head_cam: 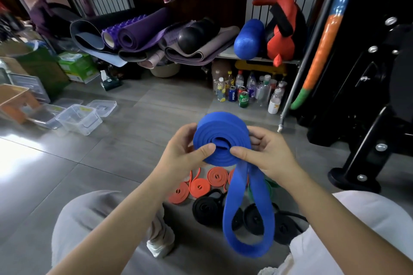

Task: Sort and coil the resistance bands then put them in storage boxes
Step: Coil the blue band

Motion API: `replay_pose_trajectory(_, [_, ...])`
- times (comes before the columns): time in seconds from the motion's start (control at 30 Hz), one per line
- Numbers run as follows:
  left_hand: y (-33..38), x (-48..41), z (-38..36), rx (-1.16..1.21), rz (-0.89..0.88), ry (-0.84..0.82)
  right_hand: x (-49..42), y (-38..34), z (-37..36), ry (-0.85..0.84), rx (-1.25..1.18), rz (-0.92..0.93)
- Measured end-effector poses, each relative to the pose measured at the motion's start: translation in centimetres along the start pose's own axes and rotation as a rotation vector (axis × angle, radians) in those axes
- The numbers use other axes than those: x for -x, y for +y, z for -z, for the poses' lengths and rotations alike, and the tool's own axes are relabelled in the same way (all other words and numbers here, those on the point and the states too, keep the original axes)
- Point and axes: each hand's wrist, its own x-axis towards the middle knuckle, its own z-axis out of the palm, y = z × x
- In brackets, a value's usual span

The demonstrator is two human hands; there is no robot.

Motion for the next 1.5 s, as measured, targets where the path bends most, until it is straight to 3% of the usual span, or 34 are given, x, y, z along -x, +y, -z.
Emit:
replay_pose_trajectory(0.07, [0.0,0.0,0.9,-0.466,-0.255,-0.007,0.2,0.3,0.4,-0.055,0.162,-0.025])
replay_pose_trajectory(0.13, [0.2,-0.2,1.6,-0.858,-0.482,-0.148,0.2,0.6,0.5,-0.099,0.311,-0.049])
replay_pose_trajectory(0.2, [0.4,-0.4,1.7,-1.135,-0.514,-0.301,0.1,0.8,0.4,-0.137,0.423,-0.058])
replay_pose_trajectory(0.27, [0.5,-0.7,1.6,-1.248,-0.485,-0.370,0.1,0.6,0.3,-0.160,0.475,-0.048])
replay_pose_trajectory(0.4, [0.6,-1.1,1.9,-0.987,-0.421,-0.332,-0.2,-0.5,0.5,-0.154,0.365,-0.063])
replay_pose_trajectory(0.6, [0.8,-0.6,1.8,-0.424,-0.292,-0.036,-0.3,-1.6,1.4,-0.155,0.163,-0.061])
replay_pose_trajectory(0.77, [1.0,-0.2,1.7,-0.025,-0.230,0.085,0.1,-1.5,1.2,-0.086,0.011,-0.008])
replay_pose_trajectory(1.03, [-1.0,0.6,-0.2,0.177,-0.059,0.079,-0.1,-1.2,-0.5,0.011,-0.071,0.011])
replay_pose_trajectory(1.13, [-0.9,0.1,0.7,-0.148,-0.050,0.066,-0.2,-1.3,0.3,-0.026,0.049,-0.029])
replay_pose_trajectory(1.2, [-0.2,-0.2,1.7,-0.464,-0.174,0.028,-0.3,-1.4,0.8,-0.073,0.168,-0.066])
replay_pose_trajectory(1.37, [1.3,-0.9,1.3,-1.224,-0.525,-0.341,-0.9,-1.7,1.1,-0.192,0.408,-0.083])
replay_pose_trajectory(1.5, [1.8,-1.7,1.4,-1.247,-0.479,-0.327,-1.2,-2.1,1.1,-0.215,0.434,-0.082])
